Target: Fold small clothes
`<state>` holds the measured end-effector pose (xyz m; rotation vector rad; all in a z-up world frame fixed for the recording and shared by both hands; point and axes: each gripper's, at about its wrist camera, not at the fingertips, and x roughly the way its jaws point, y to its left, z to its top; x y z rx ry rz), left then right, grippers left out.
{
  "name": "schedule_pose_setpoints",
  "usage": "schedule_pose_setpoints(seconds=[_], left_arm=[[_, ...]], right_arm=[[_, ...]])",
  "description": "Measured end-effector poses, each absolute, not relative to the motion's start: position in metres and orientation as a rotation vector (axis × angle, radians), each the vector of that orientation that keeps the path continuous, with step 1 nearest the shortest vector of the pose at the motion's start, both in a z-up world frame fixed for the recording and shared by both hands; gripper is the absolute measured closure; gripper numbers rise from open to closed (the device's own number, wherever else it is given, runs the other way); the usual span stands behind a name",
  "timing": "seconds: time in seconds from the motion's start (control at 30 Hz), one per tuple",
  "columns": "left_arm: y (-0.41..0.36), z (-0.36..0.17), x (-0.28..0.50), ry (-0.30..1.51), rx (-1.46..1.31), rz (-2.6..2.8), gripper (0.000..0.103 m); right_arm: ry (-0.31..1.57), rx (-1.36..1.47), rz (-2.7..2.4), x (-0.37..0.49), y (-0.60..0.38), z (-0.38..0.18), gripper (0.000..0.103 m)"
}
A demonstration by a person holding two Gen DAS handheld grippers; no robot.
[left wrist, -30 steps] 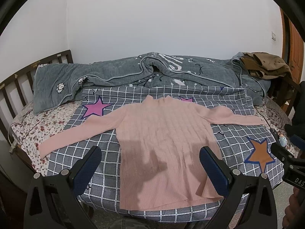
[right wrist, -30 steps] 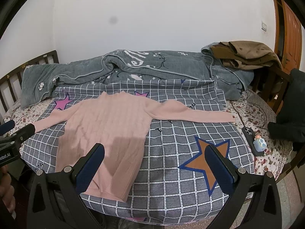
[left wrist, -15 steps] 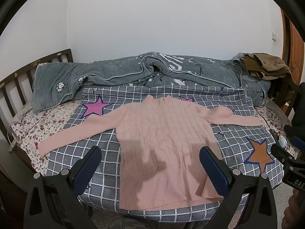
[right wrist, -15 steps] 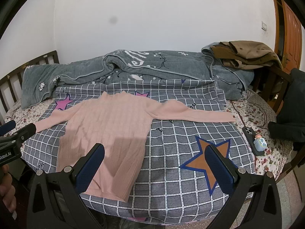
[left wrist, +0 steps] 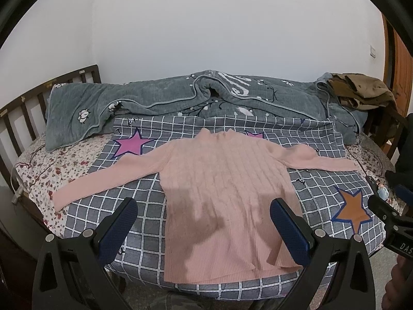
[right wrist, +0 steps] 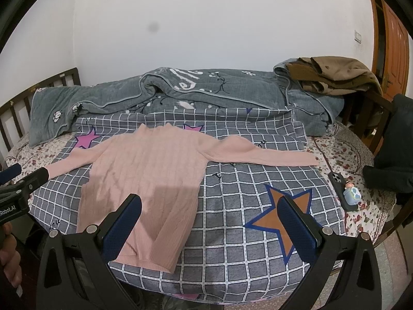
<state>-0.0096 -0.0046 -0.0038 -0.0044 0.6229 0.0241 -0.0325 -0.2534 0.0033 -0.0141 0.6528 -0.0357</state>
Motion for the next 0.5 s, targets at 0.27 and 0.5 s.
schedule_pose_setpoints(seconds=[0.27, 0.5], left_arm=[[-0.0032, -0.003, -0.0095, 0.625, -0.01, 0.025, 0.0], [0.0015, -0.0019, -0.009, 0.626, -0.014, 0.031, 0.0]], right_arm=[[0.651, -0.013, -0.033, -0.0326, -0.2516, 0.0028, 0.0], [0.653, -0.015, -0.029, -0.0307, -0.2497, 0.0023, 0.0]])
